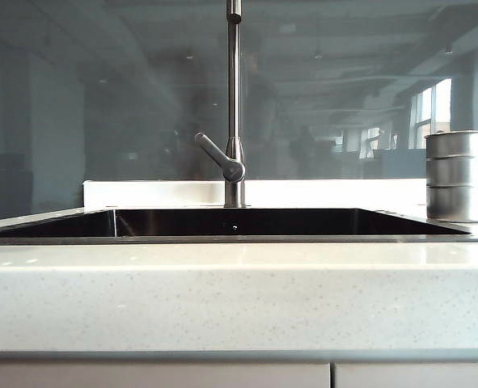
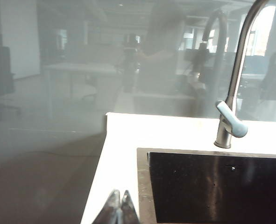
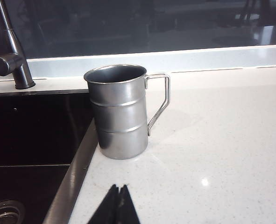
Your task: Pick up the mug next to the sink, go to the faucet to get some water, pour the water into the sink, and finally put the mug back to its place.
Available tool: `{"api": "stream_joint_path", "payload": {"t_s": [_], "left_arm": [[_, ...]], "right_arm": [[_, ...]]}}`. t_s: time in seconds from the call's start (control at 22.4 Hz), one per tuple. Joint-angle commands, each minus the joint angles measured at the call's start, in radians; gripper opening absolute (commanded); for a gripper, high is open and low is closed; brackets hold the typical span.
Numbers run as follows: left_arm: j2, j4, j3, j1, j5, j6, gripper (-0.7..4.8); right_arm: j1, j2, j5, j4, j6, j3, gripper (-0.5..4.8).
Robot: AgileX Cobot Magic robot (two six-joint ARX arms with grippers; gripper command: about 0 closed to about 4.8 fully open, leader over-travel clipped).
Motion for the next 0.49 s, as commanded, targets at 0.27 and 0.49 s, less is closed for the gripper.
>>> {"api": "stream_joint_path", "payload": {"t_s": [0.27, 0.49], "left_arm": [[0.0, -0.074, 0.003, 0.002, -0.003, 0.024, -0.06], [0.0, -0.076, 0.003, 0.002, -0.003, 0.032, -0.06]], "right_arm": [[0.0, -0.002, 0.001, 0.017, -0.003, -0.002, -0.05], [0.0, -0.002, 0.001, 0.017, -0.003, -0.002, -0.05]]}}
